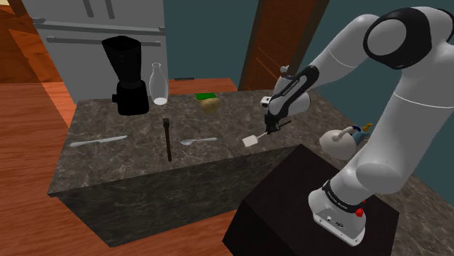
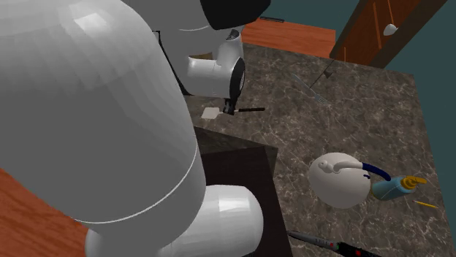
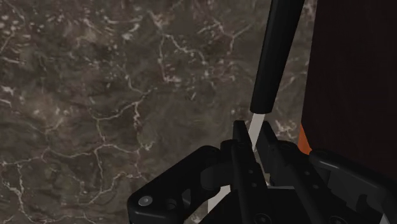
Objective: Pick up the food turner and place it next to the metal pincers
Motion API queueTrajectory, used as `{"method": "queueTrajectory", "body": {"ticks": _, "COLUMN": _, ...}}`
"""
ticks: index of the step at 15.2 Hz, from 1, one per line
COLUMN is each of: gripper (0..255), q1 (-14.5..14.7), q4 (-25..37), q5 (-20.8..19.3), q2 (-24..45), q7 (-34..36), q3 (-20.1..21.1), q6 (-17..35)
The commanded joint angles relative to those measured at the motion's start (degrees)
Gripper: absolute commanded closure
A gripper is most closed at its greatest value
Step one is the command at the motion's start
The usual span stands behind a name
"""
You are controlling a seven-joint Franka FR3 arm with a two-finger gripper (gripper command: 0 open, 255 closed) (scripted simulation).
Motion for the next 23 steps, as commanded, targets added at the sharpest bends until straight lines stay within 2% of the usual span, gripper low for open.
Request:
{"method": "queueTrajectory", "body": {"ticks": 1, "gripper": 255, "q1": 0.46, "q4": -0.23, "q5": -1.08, "q2": -1.77, "q7": 0.55, "q3": -0.83, "q6": -1.52}}
{"method": "queueTrajectory", "body": {"ticks": 10, "gripper": 255, "q1": 1.87, "q4": -0.63, "q5": -6.15, "q2": -10.04, "q7": 3.79, "q3": -3.15, "q6": -9.07}}
{"method": "queueTrajectory", "body": {"ticks": 23, "gripper": 255, "q1": 1.77, "q4": 0.92, "q5": -10.60, "q2": -20.51, "q7": 6.52, "q3": -3.31, "q6": -20.72}}
